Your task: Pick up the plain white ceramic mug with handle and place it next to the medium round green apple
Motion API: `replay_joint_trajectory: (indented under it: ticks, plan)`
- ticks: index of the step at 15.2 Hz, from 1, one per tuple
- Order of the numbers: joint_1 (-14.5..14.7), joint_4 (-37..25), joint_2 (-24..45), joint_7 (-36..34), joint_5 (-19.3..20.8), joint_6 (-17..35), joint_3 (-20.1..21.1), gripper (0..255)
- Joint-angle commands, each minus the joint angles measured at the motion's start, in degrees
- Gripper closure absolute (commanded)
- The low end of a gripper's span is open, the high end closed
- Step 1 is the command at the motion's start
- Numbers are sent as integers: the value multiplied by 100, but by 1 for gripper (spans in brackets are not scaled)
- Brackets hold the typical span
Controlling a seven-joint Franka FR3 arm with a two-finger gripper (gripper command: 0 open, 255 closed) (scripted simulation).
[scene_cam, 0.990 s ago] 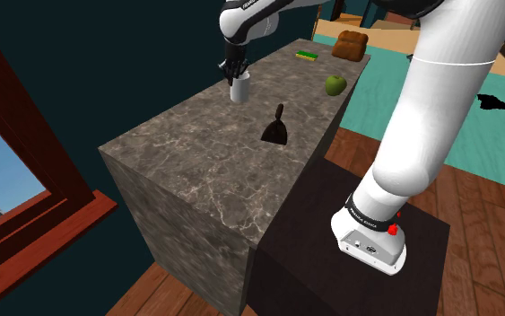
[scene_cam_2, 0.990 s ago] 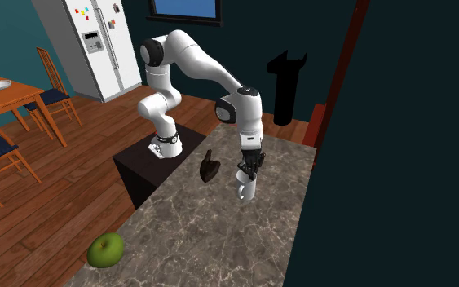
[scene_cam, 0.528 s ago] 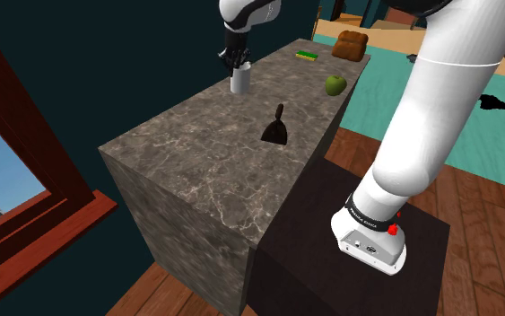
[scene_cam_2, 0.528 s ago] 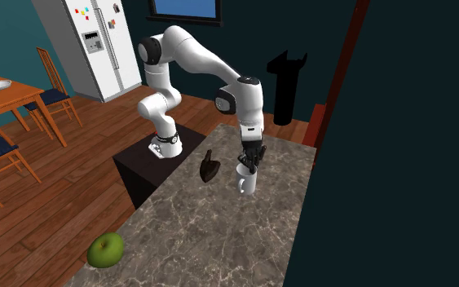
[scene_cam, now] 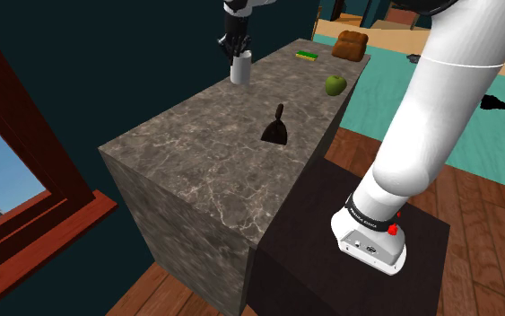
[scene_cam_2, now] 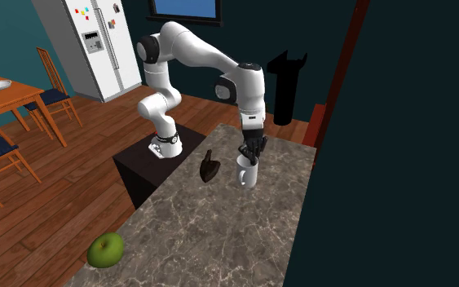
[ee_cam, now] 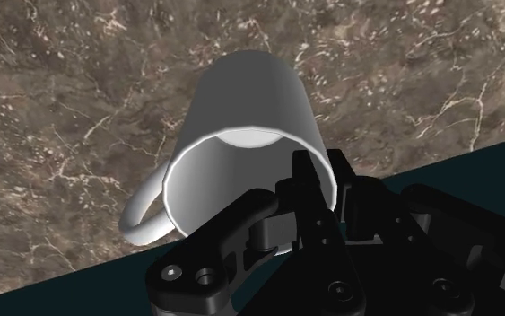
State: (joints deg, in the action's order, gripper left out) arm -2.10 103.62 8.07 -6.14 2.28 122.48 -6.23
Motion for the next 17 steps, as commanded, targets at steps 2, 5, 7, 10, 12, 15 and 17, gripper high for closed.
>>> replay_joint_trajectory:
  ticks: [2, 5, 7, 10, 12, 15, 17]
  plan:
    - [6, -142, -58, -3, 5, -201, 2, 255]
    - [7, -332, -90, 5, 4, -424, 3, 255]
    - [7, -466, -106, 11, 3, -573, 3, 255]
    - [8, -615, -118, 18, 1, -735, 3, 255]
    - [-126, -410, -276, 265, -39, -676, -97, 255]
    - [-324, -155, -476, 647, -97, -608, -260, 255]
    - [-456, -22, -584, 909, -137, -576, -374, 255]
